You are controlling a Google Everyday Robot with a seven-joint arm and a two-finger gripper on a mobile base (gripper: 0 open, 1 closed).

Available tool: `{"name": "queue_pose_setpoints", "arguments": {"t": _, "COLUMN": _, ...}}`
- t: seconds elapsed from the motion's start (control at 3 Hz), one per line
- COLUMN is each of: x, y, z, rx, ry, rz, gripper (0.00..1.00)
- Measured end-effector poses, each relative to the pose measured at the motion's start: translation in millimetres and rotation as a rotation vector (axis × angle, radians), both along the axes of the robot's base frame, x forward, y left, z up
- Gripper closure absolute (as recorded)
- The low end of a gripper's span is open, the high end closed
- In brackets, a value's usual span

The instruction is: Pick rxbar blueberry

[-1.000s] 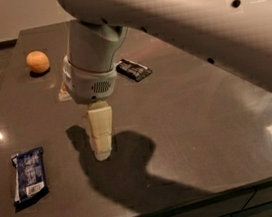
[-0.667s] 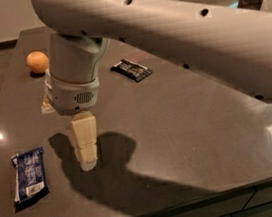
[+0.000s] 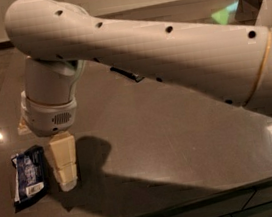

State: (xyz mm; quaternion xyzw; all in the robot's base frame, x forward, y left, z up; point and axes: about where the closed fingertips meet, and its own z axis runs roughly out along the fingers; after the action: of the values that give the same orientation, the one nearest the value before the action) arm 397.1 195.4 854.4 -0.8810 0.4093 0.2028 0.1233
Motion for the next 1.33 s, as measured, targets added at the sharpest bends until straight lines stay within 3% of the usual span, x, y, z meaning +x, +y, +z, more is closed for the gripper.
{"name": "queue_pose_setpoints", "arguments": {"t": 1.0, "x": -15, "y": 38, "z": -24, "rx": 0.001, "ry": 0.003, "rz": -0.008, "gripper": 0.0}}
{"name": "queue_pose_setpoints", "arguments": {"t": 1.33, "x": -13, "y": 42, "z": -30, "rx": -0.029, "ry": 0.003, "rz": -0.015, "gripper": 0.21}}
